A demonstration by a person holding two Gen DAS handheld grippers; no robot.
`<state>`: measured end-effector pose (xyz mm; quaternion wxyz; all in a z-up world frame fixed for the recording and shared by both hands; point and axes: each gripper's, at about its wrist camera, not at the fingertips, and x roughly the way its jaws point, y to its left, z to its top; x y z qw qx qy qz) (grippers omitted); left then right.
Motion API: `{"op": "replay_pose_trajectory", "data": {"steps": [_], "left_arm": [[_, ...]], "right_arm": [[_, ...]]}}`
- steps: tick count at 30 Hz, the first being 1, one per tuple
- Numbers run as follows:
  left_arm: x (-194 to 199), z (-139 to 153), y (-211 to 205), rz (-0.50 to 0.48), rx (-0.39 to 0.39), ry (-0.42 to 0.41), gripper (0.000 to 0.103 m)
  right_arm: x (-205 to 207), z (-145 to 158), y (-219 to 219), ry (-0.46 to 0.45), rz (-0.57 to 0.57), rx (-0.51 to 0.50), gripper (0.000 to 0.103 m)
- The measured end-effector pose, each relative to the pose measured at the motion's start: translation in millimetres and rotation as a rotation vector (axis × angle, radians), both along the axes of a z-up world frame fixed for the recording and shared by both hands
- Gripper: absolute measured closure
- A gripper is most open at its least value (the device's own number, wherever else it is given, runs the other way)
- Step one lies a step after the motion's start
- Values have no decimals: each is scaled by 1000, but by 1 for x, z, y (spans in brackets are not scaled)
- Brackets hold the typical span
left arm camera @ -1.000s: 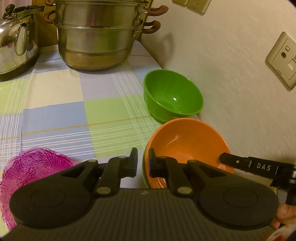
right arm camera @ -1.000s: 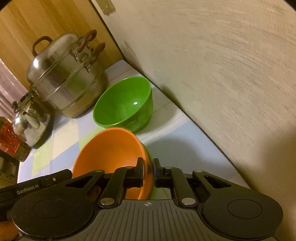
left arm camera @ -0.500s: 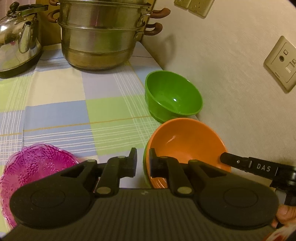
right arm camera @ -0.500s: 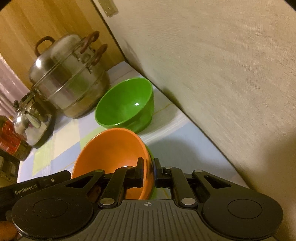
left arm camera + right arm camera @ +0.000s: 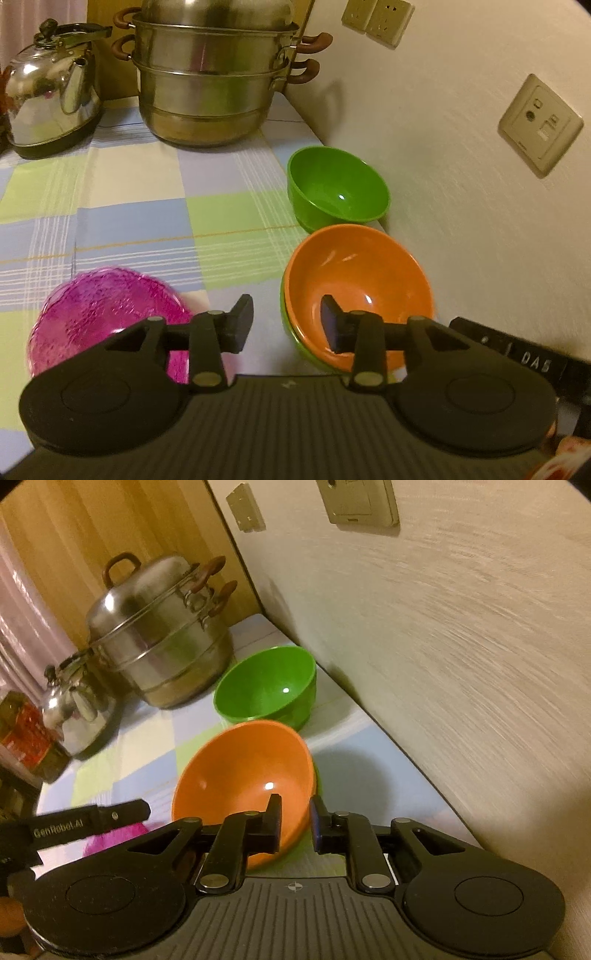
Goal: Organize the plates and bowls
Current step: 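Lower the orange bowl into the green bowl and open both tools, then move both tools to the other green bowl and close on its rim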
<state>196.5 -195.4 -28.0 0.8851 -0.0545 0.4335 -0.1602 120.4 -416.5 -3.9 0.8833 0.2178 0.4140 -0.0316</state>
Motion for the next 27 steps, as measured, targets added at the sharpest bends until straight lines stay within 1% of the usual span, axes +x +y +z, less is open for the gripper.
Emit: {"op": "replay_pose_trajectory", "data": {"steps": [1, 3, 6, 8, 11, 14, 21, 27], "left_arm": [[-4, 2, 0, -2, 3, -4, 62], [-13, 6, -1, -12, 18, -19, 60], [-25, 10, -3, -22, 39, -42, 57], [-31, 12, -4, -21, 53, -53, 54], [-42, 13, -6, -16, 83, -68, 54], [-49, 15, -6, -14, 97, -78, 53], [-60, 18, -3, -17, 86, -85, 52], [-59, 21, -2, -25, 67, -80, 52]], "right_arm": [[-5, 2, 3, 1, 4, -4, 71], [-12, 5, 7, -1, 11, -15, 61], [-22, 10, 12, -3, 22, -25, 57], [-25, 12, 14, -3, 23, -22, 56], [-31, 16, 17, 2, 21, -27, 55], [-34, 18, 19, 6, 24, -28, 55], [-40, 24, 23, 9, 34, -39, 55], [-38, 24, 25, 19, 40, -50, 55]]}}
